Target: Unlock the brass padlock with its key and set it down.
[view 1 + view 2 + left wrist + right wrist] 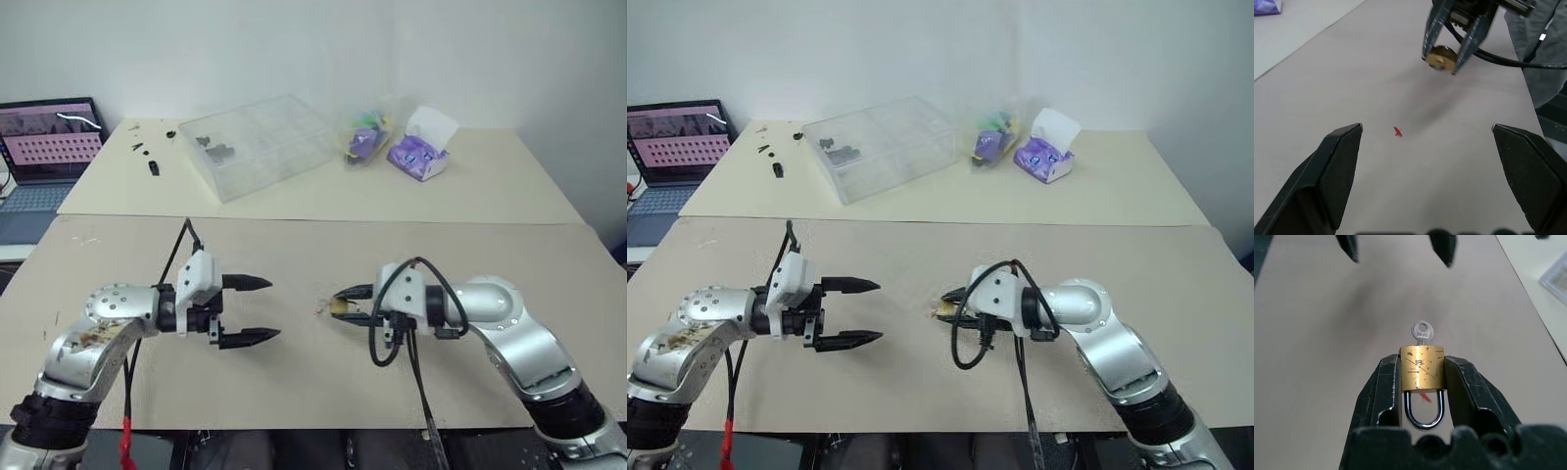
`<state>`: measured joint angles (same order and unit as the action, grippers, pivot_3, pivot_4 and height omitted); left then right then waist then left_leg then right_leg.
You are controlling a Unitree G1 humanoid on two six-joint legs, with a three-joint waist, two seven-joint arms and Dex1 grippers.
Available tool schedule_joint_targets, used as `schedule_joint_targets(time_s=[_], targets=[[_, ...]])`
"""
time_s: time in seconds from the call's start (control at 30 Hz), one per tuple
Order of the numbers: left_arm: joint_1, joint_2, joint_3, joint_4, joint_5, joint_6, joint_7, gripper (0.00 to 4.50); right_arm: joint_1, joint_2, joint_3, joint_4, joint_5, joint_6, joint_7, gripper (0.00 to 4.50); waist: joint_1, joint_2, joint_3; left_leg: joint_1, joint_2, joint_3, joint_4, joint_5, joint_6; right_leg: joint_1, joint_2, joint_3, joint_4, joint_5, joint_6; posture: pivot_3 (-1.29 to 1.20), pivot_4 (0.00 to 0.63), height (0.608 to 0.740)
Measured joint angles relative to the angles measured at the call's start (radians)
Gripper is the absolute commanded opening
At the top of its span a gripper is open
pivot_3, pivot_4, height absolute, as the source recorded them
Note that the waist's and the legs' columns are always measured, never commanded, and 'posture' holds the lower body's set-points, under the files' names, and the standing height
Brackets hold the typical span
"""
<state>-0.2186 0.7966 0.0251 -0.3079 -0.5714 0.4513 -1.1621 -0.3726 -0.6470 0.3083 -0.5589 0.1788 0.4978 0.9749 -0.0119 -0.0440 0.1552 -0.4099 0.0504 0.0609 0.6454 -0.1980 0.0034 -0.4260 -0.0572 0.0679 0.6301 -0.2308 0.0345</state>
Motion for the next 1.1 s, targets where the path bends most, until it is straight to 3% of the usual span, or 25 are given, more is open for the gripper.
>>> schedule_joint_targets(time_s=[0.2, 0.47, 0.67, 0.87, 1.1], targets=[[-0.081, 0.047, 0.035, -0.003, -0.165, 0.236, 0.013, 4.50, -0.012, 0.020, 0.105, 0.003, -0.052, 0.033, -0.035, 0.91, -0.002, -0.001, 0.000, -0.004, 0.000, -0.001, 0.000, 0.000, 0.000, -0.003, 0.000, 0.000, 0.000, 0.001, 0.002, 0.00, 0.150, 0.740], [-0.098, 0.098, 0.072, 0.061, -0.446, 0.659, 0.054, 4.50, -0.052, 0.039, 0.118, 0.011, -0.095, 0.037, -0.071, 0.91, -0.006, -0.001, 0.000, -0.003, 0.000, -0.002, 0.000, 0.000, 0.000, -0.004, 0.001, -0.001, 0.002, 0.000, 0.002, 0.00, 0.150, 0.740], [-0.152, -0.038, 0.109, 0.192, -0.600, 0.868, 0.214, 4.50, -0.099, 0.038, 0.113, -0.006, -0.117, 0.077, -0.089, 0.91, -0.002, -0.002, 0.000, -0.004, 0.000, -0.003, 0.003, 0.000, 0.000, -0.003, 0.001, -0.001, 0.002, 0.001, 0.003, 0.00, 0.150, 0.740], [-0.248, -0.171, 0.197, 0.452, -0.735, 1.059, 0.381, 4.50, -0.121, 0.033, 0.109, -0.048, -0.114, 0.122, -0.090, 0.91, -0.007, -0.002, 0.000, -0.004, -0.001, -0.004, 0.003, 0.000, 0.000, -0.002, 0.001, -0.002, 0.002, 0.006, 0.004, 0.00, 0.150, 0.740], [-0.279, -0.193, 0.236, 0.537, -0.792, 1.151, 0.457, 4.50, -0.127, 0.010, 0.090, -0.078, -0.084, 0.146, -0.079, 0.91, -0.006, -0.003, 0.000, -0.005, -0.001, -0.006, 0.002, 0.000, 0.000, -0.002, 0.001, -0.002, 0.002, 0.007, 0.001, 0.00, 0.150, 0.740]])
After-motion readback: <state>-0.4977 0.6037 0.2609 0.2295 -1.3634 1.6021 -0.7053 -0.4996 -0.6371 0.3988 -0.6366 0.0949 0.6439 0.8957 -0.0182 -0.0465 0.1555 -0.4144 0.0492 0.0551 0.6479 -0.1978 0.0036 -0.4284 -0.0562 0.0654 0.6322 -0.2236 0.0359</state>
